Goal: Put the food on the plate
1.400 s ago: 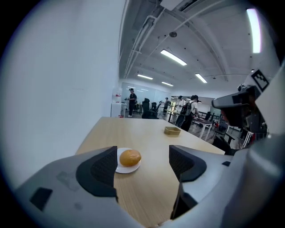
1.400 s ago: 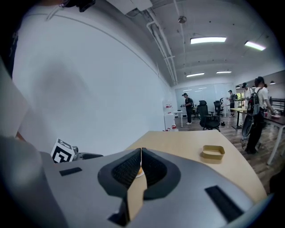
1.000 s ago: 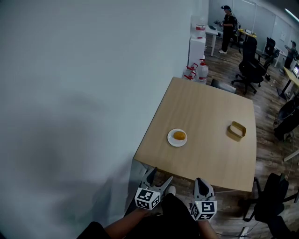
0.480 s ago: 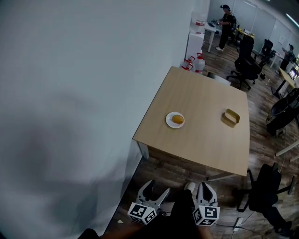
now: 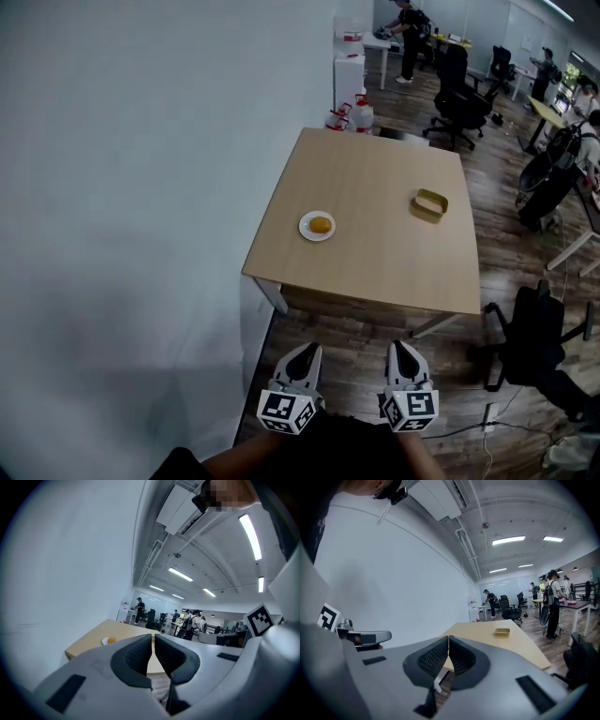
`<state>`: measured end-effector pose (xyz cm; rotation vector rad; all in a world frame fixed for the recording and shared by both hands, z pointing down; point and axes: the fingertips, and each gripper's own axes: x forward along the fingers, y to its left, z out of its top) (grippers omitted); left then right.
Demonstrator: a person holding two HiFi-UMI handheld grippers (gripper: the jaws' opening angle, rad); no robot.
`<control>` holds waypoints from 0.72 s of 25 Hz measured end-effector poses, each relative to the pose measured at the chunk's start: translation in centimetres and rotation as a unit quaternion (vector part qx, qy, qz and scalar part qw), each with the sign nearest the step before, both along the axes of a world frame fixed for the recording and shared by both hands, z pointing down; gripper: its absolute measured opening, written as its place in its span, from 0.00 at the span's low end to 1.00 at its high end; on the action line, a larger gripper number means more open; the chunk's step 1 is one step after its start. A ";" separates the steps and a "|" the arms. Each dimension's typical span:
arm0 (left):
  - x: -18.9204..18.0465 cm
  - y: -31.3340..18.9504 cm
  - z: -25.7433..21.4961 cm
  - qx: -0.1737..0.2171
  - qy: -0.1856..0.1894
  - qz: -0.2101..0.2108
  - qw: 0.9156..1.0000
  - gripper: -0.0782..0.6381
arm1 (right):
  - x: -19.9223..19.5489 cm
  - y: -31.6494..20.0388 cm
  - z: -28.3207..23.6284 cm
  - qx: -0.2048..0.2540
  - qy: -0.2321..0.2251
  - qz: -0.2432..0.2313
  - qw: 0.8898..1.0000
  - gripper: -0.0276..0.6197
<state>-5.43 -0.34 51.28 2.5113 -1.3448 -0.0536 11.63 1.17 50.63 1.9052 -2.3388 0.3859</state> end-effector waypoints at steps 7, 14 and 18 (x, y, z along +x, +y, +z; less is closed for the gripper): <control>8.2 1.5 -2.7 -0.005 0.004 0.024 1.000 0.14 | 7.1 3.8 -3.1 0.022 0.017 0.017 0.999 0.14; 13.4 3.1 -4.5 0.011 -0.003 0.038 0.999 0.14 | 14.4 6.4 -5.0 0.030 0.032 0.049 0.998 0.14; 14.8 3.9 -4.9 0.018 -0.012 0.034 0.999 0.14 | 16.4 7.5 -5.1 0.029 0.045 0.050 0.997 0.14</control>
